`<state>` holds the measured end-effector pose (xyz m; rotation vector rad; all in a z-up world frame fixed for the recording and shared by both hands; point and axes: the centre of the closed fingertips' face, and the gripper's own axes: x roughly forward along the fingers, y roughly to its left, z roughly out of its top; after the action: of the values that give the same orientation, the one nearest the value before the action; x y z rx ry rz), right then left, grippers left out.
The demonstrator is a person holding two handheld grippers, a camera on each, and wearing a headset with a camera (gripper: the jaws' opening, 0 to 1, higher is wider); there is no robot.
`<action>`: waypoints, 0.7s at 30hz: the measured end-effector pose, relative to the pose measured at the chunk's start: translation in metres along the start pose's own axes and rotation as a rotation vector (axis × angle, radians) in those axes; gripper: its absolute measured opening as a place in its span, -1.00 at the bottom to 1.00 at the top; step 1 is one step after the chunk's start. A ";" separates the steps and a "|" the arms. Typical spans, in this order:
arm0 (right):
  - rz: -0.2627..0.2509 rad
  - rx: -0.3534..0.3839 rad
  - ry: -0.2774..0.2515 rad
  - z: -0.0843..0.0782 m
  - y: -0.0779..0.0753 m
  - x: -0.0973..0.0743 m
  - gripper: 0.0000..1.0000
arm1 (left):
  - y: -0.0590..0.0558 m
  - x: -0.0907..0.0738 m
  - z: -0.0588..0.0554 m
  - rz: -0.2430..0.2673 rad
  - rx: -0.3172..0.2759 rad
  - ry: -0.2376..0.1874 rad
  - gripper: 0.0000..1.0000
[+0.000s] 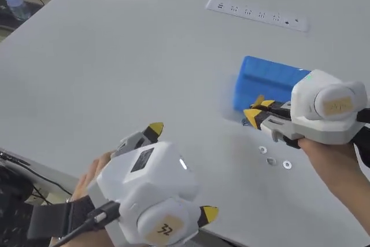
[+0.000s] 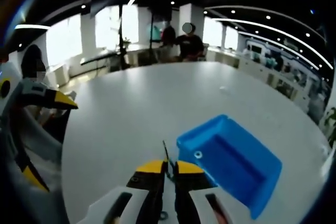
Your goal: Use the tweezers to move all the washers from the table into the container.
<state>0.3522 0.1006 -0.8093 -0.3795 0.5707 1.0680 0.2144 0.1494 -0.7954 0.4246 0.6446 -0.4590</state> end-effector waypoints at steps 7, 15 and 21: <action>-0.011 0.030 0.012 0.000 -0.007 0.002 -0.96 | -0.002 0.000 -0.001 -0.007 0.006 0.006 0.92; -0.014 0.021 0.009 0.005 -0.002 -0.004 -0.96 | -0.002 0.000 -0.001 -0.008 0.000 0.005 0.92; -0.008 0.037 -0.034 0.021 -0.003 -0.016 -0.96 | -0.001 0.000 -0.001 -0.008 0.000 0.005 0.91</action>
<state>0.3545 0.0996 -0.7827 -0.3303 0.5570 1.0529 0.2134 0.1487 -0.7963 0.4233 0.6512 -0.4656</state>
